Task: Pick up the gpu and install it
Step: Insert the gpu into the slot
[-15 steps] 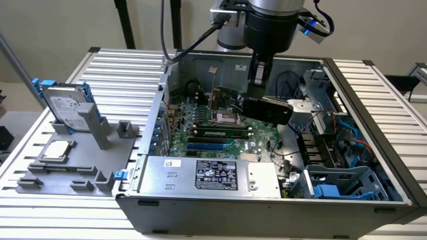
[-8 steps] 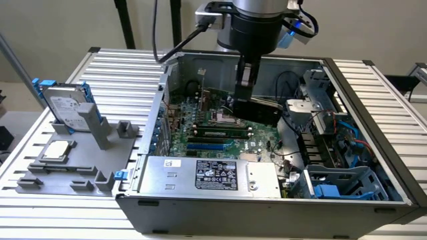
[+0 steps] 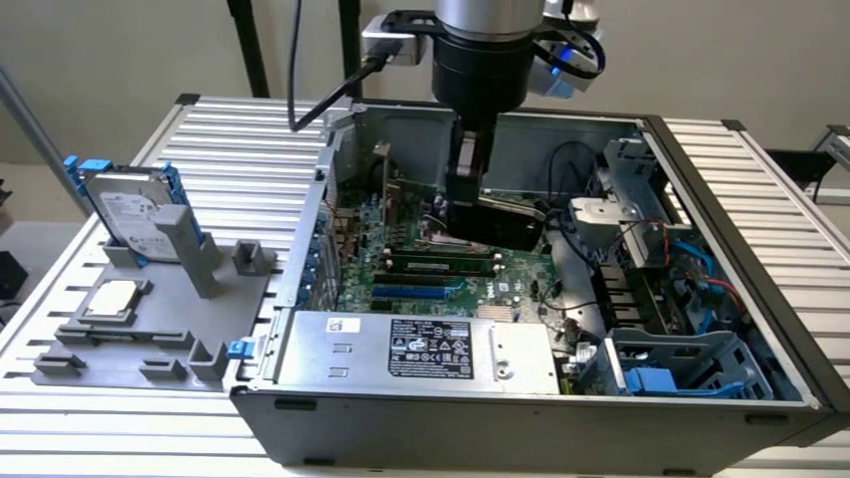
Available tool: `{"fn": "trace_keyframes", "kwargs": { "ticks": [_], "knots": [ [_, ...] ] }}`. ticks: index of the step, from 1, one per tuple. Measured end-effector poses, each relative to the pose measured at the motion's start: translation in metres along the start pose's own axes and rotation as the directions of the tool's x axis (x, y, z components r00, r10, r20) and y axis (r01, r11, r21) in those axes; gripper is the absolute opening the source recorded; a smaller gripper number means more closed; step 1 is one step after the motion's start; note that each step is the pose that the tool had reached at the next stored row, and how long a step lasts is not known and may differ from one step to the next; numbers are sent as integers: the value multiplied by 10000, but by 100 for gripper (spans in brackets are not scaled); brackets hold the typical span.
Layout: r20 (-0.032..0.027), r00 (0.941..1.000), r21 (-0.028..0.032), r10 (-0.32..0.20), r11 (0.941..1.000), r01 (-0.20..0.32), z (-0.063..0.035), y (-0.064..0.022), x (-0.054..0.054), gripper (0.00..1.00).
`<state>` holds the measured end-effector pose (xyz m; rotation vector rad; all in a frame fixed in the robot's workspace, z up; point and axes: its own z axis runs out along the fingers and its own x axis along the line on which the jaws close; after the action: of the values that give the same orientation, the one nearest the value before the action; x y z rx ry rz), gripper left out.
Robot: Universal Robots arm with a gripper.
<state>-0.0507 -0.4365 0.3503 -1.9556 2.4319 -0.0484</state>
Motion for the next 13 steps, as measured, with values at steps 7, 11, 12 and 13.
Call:
{"fn": "trace_keyframes", "kwargs": {
  "ticks": [7,11,12,13],
  "knots": [
    [23,9985,13,-555,9985,555,49,44,11,26],
    [27,9980,39,-639,9979,639,88,115,26,26],
    [28,9977,41,-671,9977,671,97,126,28,26],
    [29,9975,42,-705,9975,704,106,135,30,26]
  ]
}}
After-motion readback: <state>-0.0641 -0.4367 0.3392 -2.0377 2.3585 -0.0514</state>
